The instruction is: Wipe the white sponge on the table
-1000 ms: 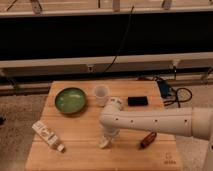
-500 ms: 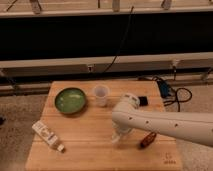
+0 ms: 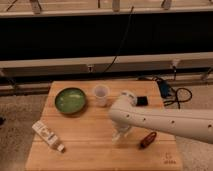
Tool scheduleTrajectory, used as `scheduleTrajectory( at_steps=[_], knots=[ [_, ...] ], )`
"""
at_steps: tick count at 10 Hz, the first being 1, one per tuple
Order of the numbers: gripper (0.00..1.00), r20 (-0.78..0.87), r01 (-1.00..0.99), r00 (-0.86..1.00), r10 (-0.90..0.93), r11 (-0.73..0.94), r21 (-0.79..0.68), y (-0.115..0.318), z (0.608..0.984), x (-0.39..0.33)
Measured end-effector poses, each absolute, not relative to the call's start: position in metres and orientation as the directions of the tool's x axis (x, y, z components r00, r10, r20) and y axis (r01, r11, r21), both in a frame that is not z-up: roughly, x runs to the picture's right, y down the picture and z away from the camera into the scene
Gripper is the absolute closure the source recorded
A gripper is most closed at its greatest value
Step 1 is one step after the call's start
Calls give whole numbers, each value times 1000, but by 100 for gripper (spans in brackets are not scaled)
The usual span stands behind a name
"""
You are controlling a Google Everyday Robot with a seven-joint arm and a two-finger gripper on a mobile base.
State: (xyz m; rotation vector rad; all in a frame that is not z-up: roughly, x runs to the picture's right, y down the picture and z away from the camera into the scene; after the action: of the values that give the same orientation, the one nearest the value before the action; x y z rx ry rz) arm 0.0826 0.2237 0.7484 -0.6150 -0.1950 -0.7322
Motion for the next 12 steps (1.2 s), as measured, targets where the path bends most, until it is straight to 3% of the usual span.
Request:
scheduleTrajectory(
  at_steps=[6, 12],
  knots=[
    [100, 412, 684, 730, -546, 569, -457, 219, 784, 74],
    [100, 495, 756, 654, -572, 520, -398, 216, 797, 25]
  ],
)
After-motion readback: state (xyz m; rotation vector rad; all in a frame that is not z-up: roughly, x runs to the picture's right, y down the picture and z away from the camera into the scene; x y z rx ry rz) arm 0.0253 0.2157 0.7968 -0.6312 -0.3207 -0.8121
